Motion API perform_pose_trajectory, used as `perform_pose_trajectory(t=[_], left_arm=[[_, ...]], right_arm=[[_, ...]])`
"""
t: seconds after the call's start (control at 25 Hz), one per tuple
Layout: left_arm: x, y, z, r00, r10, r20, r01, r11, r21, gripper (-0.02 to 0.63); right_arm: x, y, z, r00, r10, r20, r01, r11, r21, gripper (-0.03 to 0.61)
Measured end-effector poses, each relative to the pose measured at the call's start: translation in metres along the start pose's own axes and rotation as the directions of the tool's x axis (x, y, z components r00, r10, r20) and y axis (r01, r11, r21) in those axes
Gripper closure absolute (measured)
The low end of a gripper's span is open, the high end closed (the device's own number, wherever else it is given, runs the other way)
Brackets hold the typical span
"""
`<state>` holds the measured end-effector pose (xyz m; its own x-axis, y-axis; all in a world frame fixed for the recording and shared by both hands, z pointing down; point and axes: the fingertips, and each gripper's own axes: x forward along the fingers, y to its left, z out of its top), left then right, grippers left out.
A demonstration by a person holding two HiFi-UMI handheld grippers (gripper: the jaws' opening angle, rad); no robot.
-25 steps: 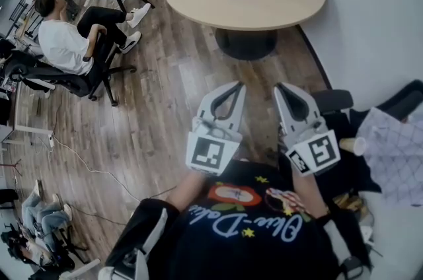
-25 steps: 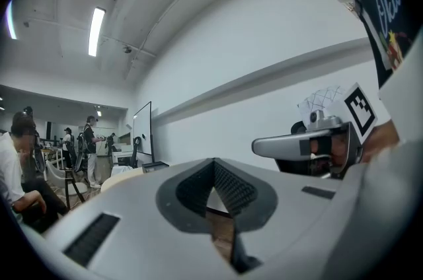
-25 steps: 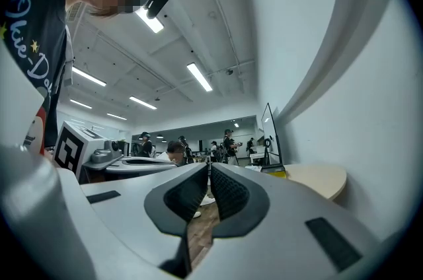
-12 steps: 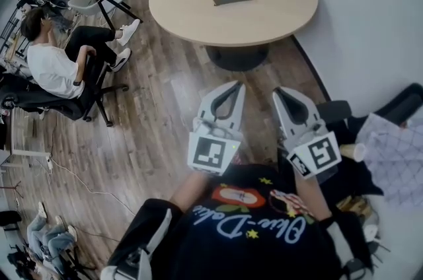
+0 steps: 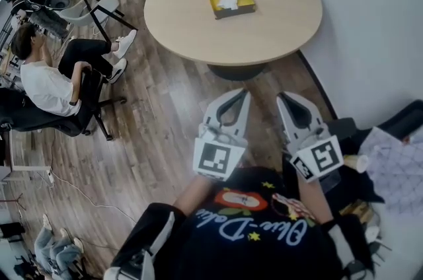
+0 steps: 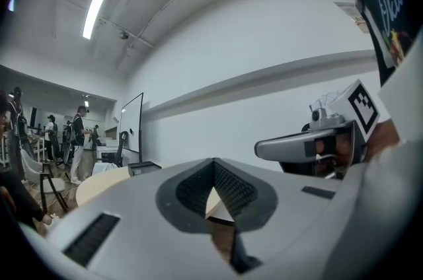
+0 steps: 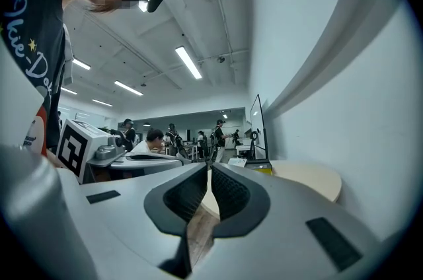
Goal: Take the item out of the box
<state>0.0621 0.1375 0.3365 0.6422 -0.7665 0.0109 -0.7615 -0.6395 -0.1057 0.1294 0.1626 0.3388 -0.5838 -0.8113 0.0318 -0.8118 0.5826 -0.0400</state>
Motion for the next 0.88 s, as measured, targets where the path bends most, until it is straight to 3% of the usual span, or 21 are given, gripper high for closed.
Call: perform_pose_trajectory(t=[0.6,0.88], left_arm=[[0.059,0.095,-0.007,0.997,-0.074,0.014,0.074,0.997,0.028,0.623],[0.070,0.146,-0.013,0.998,-0.055,0.004,0.055,0.998,-0.021,0.623]], right_arm=[[0.114,-0.031,0.003,0.999,-0.036,0.003,0.036,0.999,-0.001,0.581],[0.152,-0.040,0.002,0.998,-0.067,0.011,0.067,0.997,0.031,0.581]])
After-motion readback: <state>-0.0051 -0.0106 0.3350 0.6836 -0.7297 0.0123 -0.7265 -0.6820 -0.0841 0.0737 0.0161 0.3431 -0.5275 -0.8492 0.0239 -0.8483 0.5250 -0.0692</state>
